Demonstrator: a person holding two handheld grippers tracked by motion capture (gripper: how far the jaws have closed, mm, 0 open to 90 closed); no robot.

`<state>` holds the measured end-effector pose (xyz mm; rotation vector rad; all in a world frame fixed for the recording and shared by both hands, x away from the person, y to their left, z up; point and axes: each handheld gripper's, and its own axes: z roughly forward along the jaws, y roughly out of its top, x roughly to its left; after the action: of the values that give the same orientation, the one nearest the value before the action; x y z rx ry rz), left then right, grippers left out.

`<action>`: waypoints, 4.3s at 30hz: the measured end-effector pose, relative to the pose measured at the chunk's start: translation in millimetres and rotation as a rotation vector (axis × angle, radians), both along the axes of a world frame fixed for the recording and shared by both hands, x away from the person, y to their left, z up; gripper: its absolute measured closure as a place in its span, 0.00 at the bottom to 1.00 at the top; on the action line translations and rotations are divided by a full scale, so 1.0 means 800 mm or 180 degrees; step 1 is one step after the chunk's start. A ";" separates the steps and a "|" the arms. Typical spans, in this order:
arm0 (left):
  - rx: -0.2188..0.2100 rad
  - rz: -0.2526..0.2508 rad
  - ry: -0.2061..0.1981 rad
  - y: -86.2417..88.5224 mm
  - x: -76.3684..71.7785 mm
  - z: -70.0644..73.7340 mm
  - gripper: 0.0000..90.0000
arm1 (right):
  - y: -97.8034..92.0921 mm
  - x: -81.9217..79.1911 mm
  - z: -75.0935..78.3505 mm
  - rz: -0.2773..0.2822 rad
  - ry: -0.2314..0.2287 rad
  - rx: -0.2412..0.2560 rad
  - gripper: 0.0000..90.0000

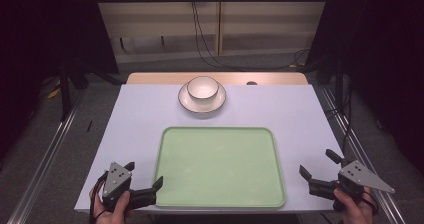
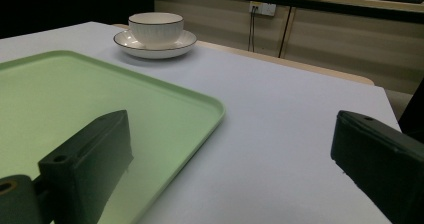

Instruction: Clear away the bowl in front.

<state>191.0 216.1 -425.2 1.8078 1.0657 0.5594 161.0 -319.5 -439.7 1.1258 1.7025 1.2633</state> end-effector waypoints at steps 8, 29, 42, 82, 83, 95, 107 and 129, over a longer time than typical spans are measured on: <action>-0.0097 -0.0052 0.0022 -0.003 0.000 0.002 0.03 | 0.003 -0.002 0.000 0.0044 0.0011 0.0010 0.03; -0.0102 -0.0154 -0.0080 -0.024 0.027 0.019 0.04 | 0.002 -0.003 0.000 0.0069 0.0054 0.0034 0.03; -0.0121 -0.0286 -0.0089 -0.045 0.055 0.036 0.04 | 0.002 -0.001 -0.001 0.0088 0.0023 0.0038 0.03; 0.0021 -0.0611 0.0170 -0.090 0.133 0.035 0.04 | 0.005 -0.002 0.000 0.0141 -0.0033 0.0055 0.03; 0.0033 -0.0605 0.0181 -0.091 0.136 0.035 0.04 | 0.005 -0.002 -0.001 0.0143 -0.0030 0.0056 0.03; 0.0027 -0.0416 0.0223 -0.093 0.177 0.033 0.04 | 0.006 -0.002 -0.001 0.0203 -0.0040 0.0046 0.03; 0.0156 -0.0369 0.0314 -0.102 0.211 0.033 0.03 | 0.007 -0.001 -0.001 0.0203 -0.0019 0.0060 0.03; 0.0226 -0.0317 0.0410 -0.112 0.270 0.047 0.05 | 0.007 -0.001 -0.002 0.0231 -0.0003 0.0087 0.03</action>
<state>407.2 126.5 -387.4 1.9694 1.0461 0.4305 160.3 -314.1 -441.1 1.0875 1.7442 1.3352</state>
